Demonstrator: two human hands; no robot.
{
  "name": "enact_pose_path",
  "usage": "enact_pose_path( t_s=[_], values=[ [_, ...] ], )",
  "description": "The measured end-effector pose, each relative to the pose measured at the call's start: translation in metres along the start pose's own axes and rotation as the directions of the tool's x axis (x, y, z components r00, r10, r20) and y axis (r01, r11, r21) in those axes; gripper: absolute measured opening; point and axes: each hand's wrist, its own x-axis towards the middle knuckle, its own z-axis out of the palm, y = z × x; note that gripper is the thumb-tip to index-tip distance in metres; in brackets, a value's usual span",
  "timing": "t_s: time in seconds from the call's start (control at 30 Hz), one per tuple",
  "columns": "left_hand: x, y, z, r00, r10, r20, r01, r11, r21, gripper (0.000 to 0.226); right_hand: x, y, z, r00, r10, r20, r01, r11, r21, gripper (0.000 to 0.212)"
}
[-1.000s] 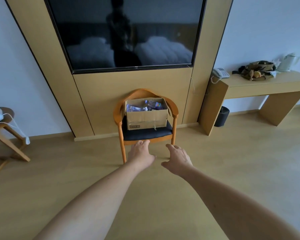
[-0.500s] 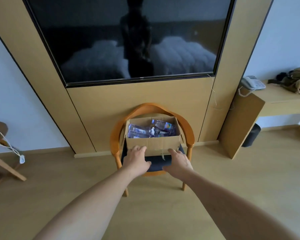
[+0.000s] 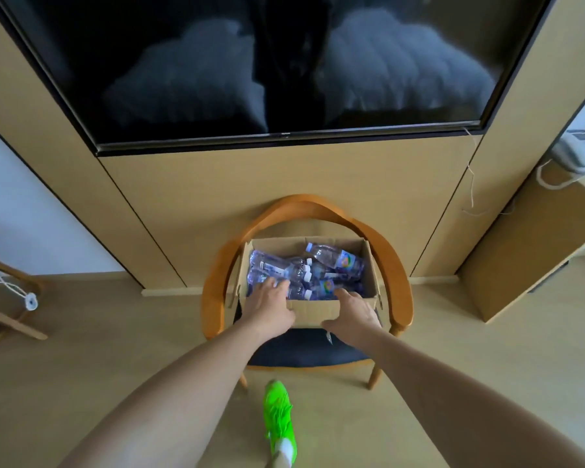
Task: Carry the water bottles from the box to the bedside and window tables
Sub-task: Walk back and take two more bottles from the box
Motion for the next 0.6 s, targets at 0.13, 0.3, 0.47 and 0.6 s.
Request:
enact_pose_path(
  t_s=[0.13,0.3,0.47,0.6],
  values=[
    [0.072,-0.023,-0.002,1.0,-0.004,0.015,0.005,0.999,-0.048,0.068,0.061,-0.008,0.011,0.998,0.043,0.055,-0.043,0.999,0.004,0.08],
    [0.154,-0.057,0.003,0.993,-0.006,0.119,0.014,0.997,-0.069,0.067,0.131,-0.027,0.027,0.985,0.121,0.121,-0.126,0.991,0.035,0.071],
    [0.22,-0.088,0.016,0.984,0.024,0.175,-0.012,0.997,-0.072,0.068,0.189,-0.033,0.055,0.958,0.198,0.206,-0.206,0.978,0.019,0.058],
    [0.249,-0.103,0.03,0.972,0.067,0.226,-0.067,0.998,-0.007,0.067,0.222,-0.031,0.076,0.94,0.228,0.254,-0.241,0.97,0.021,0.048]
  ],
)
